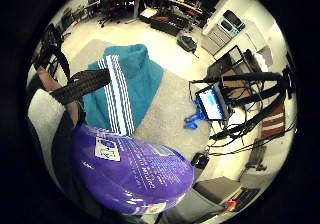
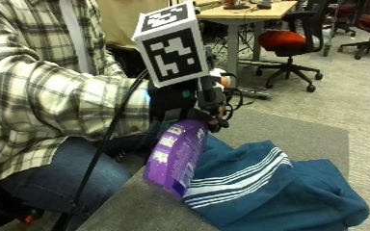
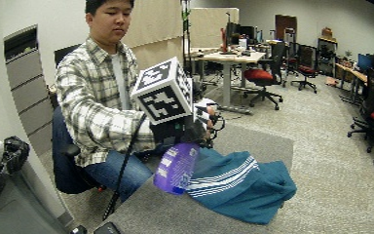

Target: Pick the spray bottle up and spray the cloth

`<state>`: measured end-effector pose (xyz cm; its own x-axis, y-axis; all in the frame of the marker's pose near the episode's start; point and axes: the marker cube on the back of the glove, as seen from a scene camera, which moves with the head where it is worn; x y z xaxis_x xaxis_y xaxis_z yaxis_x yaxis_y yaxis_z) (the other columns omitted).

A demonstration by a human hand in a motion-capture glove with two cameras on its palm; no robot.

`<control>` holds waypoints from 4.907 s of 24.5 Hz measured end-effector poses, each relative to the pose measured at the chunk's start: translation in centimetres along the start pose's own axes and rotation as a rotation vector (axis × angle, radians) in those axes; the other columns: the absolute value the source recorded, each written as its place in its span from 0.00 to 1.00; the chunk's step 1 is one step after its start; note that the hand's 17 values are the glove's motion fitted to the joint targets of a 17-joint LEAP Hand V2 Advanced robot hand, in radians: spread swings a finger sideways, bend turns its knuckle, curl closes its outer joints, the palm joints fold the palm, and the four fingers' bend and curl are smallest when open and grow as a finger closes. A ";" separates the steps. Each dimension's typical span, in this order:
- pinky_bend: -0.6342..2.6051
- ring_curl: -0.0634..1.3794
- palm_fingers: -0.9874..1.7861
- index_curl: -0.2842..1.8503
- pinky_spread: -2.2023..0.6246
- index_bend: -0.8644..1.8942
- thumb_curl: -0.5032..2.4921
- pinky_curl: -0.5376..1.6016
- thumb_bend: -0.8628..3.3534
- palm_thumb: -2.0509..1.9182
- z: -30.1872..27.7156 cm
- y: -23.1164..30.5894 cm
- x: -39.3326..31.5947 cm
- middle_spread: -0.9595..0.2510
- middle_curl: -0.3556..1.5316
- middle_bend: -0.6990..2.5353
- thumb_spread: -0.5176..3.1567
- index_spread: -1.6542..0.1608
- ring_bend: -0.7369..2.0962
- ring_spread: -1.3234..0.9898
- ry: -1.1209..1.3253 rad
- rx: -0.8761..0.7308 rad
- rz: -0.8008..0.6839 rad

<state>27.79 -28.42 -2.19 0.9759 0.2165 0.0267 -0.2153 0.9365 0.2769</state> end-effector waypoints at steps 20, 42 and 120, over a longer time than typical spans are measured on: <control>0.35 0.38 0.80 0.37 0.72 0.37 0.44 0.42 0.20 0.79 7.0 0.3 -3.2 0.65 0.47 0.37 0.19 0.75 0.47 0.48 0.358 -0.299 -0.205; 0.36 0.38 0.80 0.37 0.72 0.37 0.44 0.43 0.20 0.79 5.8 0.2 -3.2 0.65 0.47 0.37 0.19 0.75 0.47 0.47 0.186 -0.249 -0.143; 0.35 0.37 0.78 0.37 0.73 0.36 0.44 0.43 0.20 0.80 14.4 -17.8 -13.1 0.67 0.47 0.37 0.20 0.75 0.46 0.48 -1.114 0.258 -0.204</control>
<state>19.30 -51.87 6.33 0.5096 -0.4148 0.7538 -0.1619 0.8142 0.5575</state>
